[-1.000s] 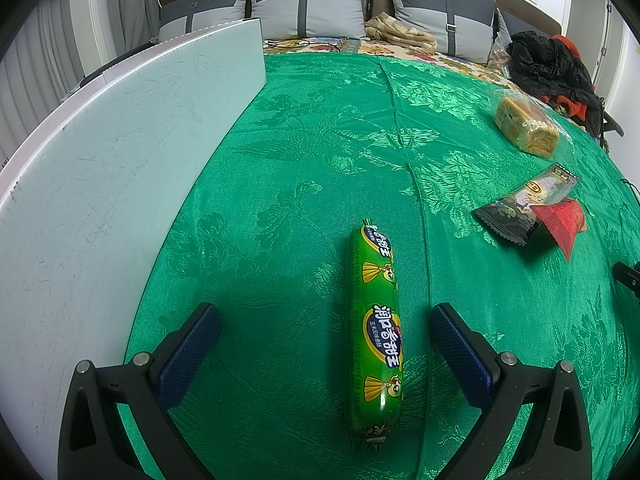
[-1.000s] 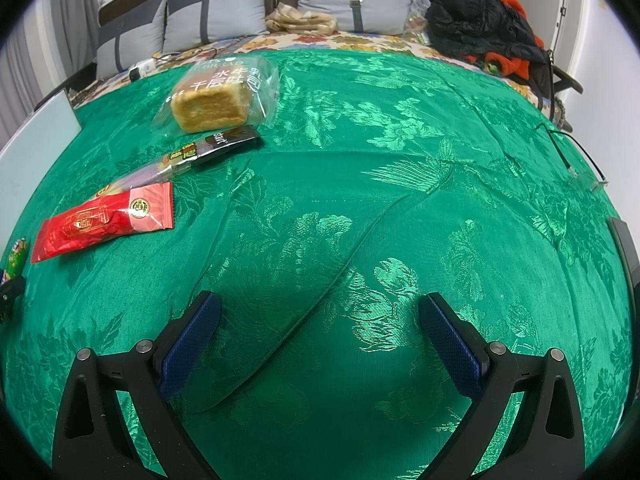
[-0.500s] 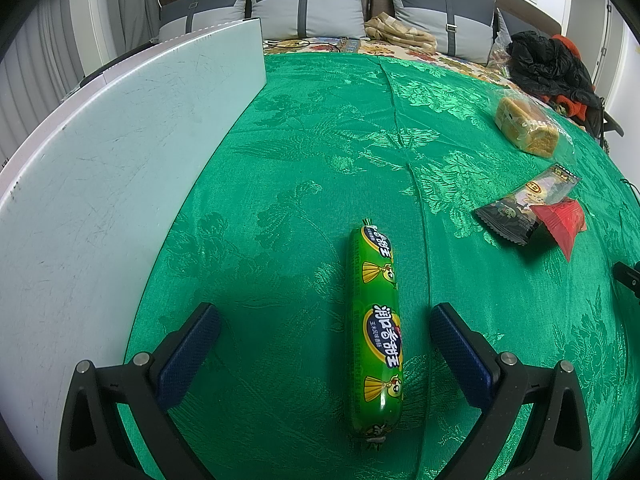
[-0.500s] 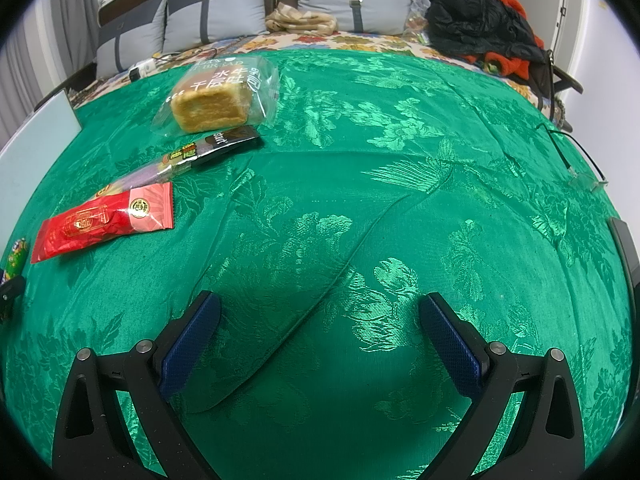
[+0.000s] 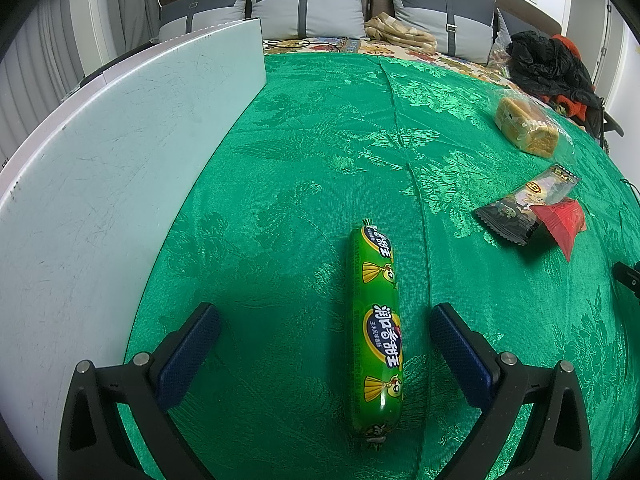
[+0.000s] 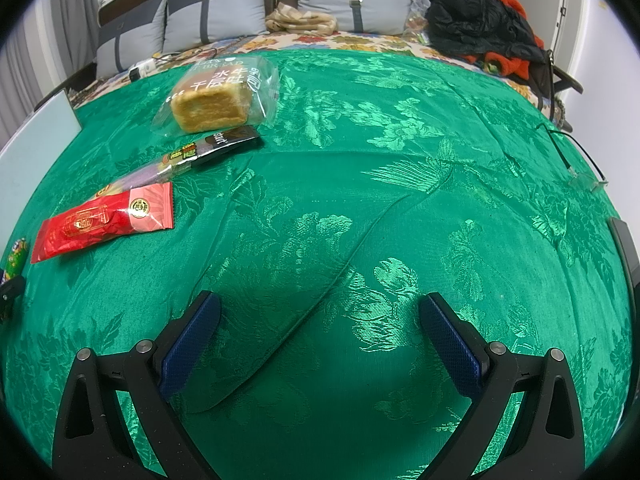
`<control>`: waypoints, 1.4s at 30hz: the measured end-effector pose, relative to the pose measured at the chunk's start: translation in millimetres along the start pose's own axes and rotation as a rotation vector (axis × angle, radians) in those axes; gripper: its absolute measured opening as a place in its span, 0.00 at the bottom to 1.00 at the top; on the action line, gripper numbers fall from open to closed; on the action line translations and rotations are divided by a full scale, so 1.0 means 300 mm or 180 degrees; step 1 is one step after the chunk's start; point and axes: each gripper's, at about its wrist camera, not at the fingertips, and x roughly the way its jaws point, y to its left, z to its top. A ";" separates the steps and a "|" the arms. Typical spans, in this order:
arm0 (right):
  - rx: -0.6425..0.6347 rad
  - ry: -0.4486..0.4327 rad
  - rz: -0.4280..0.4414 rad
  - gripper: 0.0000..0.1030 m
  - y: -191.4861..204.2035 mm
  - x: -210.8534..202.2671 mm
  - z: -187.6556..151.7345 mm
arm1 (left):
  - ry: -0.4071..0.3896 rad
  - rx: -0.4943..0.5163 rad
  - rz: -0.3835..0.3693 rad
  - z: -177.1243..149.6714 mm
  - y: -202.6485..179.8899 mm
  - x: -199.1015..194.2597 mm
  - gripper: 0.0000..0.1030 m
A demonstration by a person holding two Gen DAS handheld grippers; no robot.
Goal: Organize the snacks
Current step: 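Grasp the red pack with the right gripper, then close the left gripper on the green sausage while the right lifts the red pack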
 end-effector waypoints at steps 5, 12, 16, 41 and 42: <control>0.0000 0.0000 -0.0001 0.99 0.000 -0.001 -0.001 | 0.0000 0.0000 0.0000 -0.001 0.000 0.000 1.00; -0.0001 0.0000 -0.0003 0.99 0.000 0.000 0.000 | 0.0000 -0.0001 -0.0001 0.000 0.001 0.000 1.00; 0.0116 0.0105 -0.0054 0.99 0.007 0.010 0.021 | 0.0001 -0.0001 -0.0002 0.000 0.001 0.000 1.00; 0.0281 0.1287 0.0682 0.36 0.164 -0.059 0.170 | 0.0002 0.0001 -0.0001 -0.001 0.001 0.002 1.00; 0.0252 0.1267 0.0661 0.56 0.157 -0.068 0.173 | 0.0002 0.0003 0.0000 -0.002 0.000 0.002 1.00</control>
